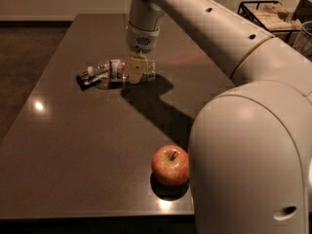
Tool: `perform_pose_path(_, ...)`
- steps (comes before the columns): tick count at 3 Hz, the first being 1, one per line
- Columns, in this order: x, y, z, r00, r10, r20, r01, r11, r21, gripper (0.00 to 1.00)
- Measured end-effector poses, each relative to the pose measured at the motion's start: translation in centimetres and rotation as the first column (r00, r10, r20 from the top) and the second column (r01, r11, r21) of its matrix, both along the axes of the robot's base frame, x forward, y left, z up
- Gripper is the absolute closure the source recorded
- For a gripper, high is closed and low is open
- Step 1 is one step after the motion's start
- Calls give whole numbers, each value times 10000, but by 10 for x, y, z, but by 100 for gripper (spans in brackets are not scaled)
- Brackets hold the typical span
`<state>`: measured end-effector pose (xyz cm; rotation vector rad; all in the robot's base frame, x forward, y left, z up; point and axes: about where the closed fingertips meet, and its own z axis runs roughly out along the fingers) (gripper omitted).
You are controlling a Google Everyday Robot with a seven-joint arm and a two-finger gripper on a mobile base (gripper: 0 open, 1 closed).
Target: Move water bottle near rxbar chocolate
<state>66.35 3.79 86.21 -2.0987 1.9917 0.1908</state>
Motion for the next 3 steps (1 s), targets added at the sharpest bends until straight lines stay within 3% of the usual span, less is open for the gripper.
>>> perform_pose_path(1,2,3,-2,10000,-1,48,1,10000,44,13)
perform_pose_path(2,4,5,-5,10000,1,80,-1,10000,82,0)
perform_pose_path(3,4,5,-5,10000,1,81,-1,10000,83,0)
